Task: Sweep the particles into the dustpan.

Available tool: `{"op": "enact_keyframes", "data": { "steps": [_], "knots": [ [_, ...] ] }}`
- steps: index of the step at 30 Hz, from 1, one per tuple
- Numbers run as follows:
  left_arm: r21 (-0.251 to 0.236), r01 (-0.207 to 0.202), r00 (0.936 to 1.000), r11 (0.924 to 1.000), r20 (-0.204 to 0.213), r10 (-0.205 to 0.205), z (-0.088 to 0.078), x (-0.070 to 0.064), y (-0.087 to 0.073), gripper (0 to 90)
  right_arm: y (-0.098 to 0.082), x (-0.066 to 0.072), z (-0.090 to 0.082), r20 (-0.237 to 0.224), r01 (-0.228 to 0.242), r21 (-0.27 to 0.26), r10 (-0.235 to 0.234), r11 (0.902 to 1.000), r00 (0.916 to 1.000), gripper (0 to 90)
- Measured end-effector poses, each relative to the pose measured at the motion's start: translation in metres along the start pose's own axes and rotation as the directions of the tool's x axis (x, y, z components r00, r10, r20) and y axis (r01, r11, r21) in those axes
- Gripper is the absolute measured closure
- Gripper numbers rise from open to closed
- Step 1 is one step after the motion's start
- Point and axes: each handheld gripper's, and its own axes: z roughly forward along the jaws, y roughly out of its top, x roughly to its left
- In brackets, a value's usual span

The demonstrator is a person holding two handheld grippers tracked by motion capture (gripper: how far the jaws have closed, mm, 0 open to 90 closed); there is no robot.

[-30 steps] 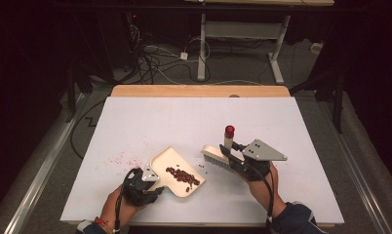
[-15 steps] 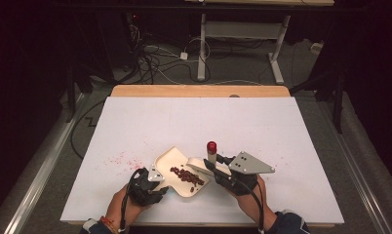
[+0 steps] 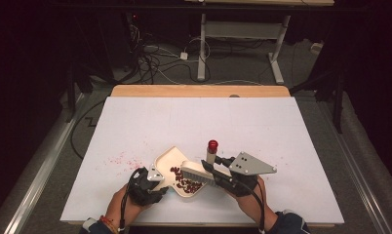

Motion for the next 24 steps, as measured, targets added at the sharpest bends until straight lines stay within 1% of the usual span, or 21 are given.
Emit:
{"op": "enact_keyframes", "data": {
  "steps": [2,3,4,6,9,10,12,14,15,16,18,20,22,24],
  "knots": [
    [-0.001,0.000,1.0000,1.0000,0.007,0.000,0.000,0.001,0.000,63.1,0.001,-0.002,-0.001,-0.009,-0.002,-0.002,0.002,1.0000,1.0000,70.1],
    [-0.001,0.005,0.9999,1.0000,0.013,-0.005,0.000,0.002,0.000,63.1,0.001,-0.003,-0.002,-0.008,0.003,-0.003,-0.003,1.0000,1.0000,70.1],
    [0.000,0.006,0.9998,1.0000,0.017,-0.006,0.000,0.003,-0.001,63.1,0.003,-0.004,-0.002,-0.004,-0.005,-0.010,0.005,0.9999,1.0000,70.1],
    [-0.002,0.005,0.9999,1.0000,0.016,-0.005,0.000,0.003,-0.001,63.1,0.005,-0.007,-0.005,0.001,-0.003,-0.022,0.003,0.9998,1.0000,70.1],
    [-0.002,-0.003,0.9999,1.0000,0.013,0.003,0.000,0.003,-0.001,63.1,0.009,-0.012,-0.009,0.031,0.013,-0.040,-0.011,0.9991,0.9994,70.1],
    [-0.004,-0.007,1.0000,1.0000,0.007,0.007,0.000,0.002,-0.001,63.0,0.010,-0.015,-0.010,0.039,0.011,-0.046,-0.009,0.9989,0.9992,70.1],
    [-0.003,-0.015,0.9999,0.9999,0.002,0.015,-0.001,0.002,-0.001,63.0,0.011,-0.019,-0.011,0.056,-0.001,-0.046,0.003,0.9990,0.9984,70.1],
    [-0.004,-0.010,0.9999,0.9999,0.007,0.010,0.000,0.002,-0.001,63.0,0.011,-0.025,-0.011,0.077,0.011,-0.044,-0.007,0.9990,0.9970,70.1],
    [-0.003,-0.010,0.9999,0.9999,0.010,0.010,0.000,0.003,-0.001,63.1,0.011,-0.027,-0.011,0.088,0.009,-0.044,-0.005,0.9990,0.9961,70.1],
    [-0.002,-0.011,0.9999,0.9999,0.012,0.011,0.000,0.003,-0.001,63.0,0.010,-0.029,-0.011,0.096,0.019,-0.041,-0.015,0.9990,0.9952,70.1],
    [-0.002,-0.012,0.9999,0.9999,0.012,0.012,0.000,0.003,-0.001,63.0,0.008,-0.032,-0.010,0.118,0.016,-0.033,-0.012,0.9993,0.9929,70.1],
    [0.000,-0.013,0.9998,0.9999,0.012,0.013,0.000,0.003,-0.001,63.1,0.006,-0.035,-0.009,0.133,0.015,-0.020,-0.012,0.9997,0.9911,70.1],
    [0.001,-0.013,0.9999,0.9999,0.011,0.013,-0.001,0.003,-0.001,63.0,0.003,-0.036,-0.007,0.143,0.025,-0.014,-0.022,0.9996,0.9894,70.1],
    [0.000,-0.008,0.9998,1.0000,0.016,0.008,-0.001,0.004,-0.001,63.0,0.003,-0.037,-0.004,0.148,0.021,-0.020,-0.017,0.9996,0.9888,70.1]
  ]
}}
